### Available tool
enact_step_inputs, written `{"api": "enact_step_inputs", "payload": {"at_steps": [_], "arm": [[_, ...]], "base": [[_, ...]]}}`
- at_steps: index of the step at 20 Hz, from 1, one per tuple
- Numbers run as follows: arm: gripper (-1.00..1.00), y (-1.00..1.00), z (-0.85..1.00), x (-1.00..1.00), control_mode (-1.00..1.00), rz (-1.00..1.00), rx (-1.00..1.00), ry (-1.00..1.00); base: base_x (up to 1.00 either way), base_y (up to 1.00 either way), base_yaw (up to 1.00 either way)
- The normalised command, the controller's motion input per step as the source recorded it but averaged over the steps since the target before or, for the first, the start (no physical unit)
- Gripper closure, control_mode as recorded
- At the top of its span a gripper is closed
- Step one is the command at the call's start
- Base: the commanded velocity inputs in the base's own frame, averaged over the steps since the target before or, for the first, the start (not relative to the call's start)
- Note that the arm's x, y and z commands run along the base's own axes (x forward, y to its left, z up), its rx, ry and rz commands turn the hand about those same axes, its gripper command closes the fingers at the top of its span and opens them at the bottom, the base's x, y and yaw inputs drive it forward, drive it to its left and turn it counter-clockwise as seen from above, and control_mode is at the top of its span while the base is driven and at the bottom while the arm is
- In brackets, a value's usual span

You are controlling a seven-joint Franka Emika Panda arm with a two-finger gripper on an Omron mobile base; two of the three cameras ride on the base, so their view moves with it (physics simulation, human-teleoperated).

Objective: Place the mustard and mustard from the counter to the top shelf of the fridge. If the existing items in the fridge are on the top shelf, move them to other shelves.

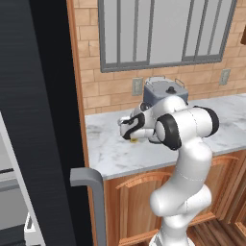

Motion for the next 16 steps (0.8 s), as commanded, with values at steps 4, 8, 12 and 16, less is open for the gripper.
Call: {"api": "enact_step_inputs", "payload": {"at_steps": [4, 8, 12, 16], "arm": [[1.00, 0.00, 0.00, 0.00, -1.00, 0.00, 0.00, 0.00], [1.00, -0.02, 0.19, -0.29, -1.00, 0.00, 0.00, -0.03], [1.00, -0.23, 0.85, -0.94, -1.00, 0.00, 0.02, -0.06], [1.00, -0.30, 1.00, -1.00, -1.00, 0.00, 0.00, -0.01]], "base": [[0.00, 0.00, 0.00], [0.00, 0.00, 0.00], [0.00, 0.00, 0.00], [0.00, 0.00, 0.00]]}}
